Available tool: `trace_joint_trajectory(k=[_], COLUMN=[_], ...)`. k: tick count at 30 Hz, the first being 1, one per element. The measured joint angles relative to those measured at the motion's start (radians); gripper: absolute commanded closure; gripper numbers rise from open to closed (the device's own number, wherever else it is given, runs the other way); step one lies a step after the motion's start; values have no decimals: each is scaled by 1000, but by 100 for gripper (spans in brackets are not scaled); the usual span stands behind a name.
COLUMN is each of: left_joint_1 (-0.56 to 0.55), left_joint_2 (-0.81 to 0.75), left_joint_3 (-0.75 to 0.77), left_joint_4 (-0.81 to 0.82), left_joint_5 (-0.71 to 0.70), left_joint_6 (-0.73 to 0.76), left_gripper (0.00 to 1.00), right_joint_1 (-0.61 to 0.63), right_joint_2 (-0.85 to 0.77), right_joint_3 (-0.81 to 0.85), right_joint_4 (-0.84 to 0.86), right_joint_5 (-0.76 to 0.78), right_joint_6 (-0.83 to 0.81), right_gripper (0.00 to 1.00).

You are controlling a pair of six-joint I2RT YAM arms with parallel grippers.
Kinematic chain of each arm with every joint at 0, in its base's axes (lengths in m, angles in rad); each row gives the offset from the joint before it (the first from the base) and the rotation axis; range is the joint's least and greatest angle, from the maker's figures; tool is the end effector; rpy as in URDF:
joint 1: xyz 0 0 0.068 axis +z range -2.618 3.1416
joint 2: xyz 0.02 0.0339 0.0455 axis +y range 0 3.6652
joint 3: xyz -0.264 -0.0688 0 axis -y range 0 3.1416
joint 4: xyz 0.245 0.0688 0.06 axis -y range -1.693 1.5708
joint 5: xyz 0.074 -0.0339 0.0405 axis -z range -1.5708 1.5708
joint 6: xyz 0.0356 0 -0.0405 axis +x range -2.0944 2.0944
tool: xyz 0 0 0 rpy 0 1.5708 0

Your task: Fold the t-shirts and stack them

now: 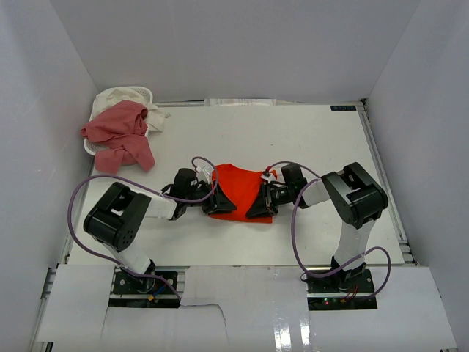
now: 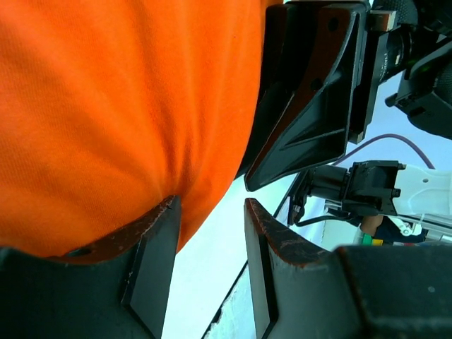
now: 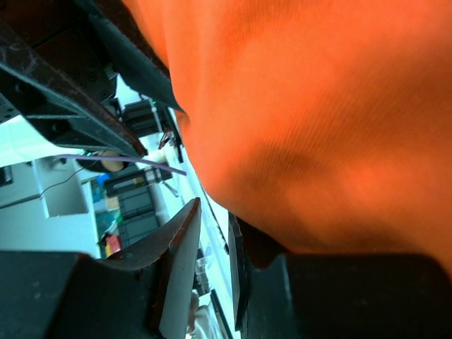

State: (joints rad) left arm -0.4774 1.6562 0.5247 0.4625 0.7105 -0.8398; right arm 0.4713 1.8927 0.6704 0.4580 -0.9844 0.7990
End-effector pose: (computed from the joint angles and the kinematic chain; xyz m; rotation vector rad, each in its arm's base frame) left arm 0.2382 -0.1494 0.1177 -0.0086 2.4889 -1.4446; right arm 0.2638 0.1677 0.0893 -0.1573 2.5740 1.7214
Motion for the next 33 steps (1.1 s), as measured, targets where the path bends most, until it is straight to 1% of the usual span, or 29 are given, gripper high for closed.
trace_joint_trajectory(k=[4,7,8,12,14,15,16,17,20,22,28,33], left_joint_1=[0,0,0,12,51,87,134,185,320,368,421,446], left_joint_2=[-12,-34,-48,-172,-255,-295,-337,-372,-441,-459,-473,-478], left_joint_3=[41,77,87,156,212,240,269,296,380,419,414,410], left_joint_4=[-54,-98,-115,-278,-374,-417,-459,-499,-626,-705,-869,-926], left_joint_5=[-5,-14,-18,-85,-124,-132,-146,-161,-229,-273,-320,-320], left_joint_6=[0,-2,-2,20,42,53,65,80,125,157,206,223], left_gripper=[47,47,44,40,40,40,40,40,41,42,42,42], right_joint_1=[-13,-18,-18,-11,0,10,24,40,116,177,303,329], right_joint_2=[-42,-76,-91,-175,-210,-222,-230,-232,-220,-190,-67,25], right_joint_3=[48,140,176,309,367,391,415,438,504,556,655,684], right_joint_4=[-125,-261,-306,-509,-591,-628,-666,-701,-813,-876,-968,-1012], right_joint_5=[36,72,89,181,233,263,297,326,446,523,714,829], right_joint_6=[-50,-127,-149,-262,-311,-330,-349,-369,-401,-415,-412,-385], right_gripper=[69,68,68,68,68,71,78,92,92,92,92,92])
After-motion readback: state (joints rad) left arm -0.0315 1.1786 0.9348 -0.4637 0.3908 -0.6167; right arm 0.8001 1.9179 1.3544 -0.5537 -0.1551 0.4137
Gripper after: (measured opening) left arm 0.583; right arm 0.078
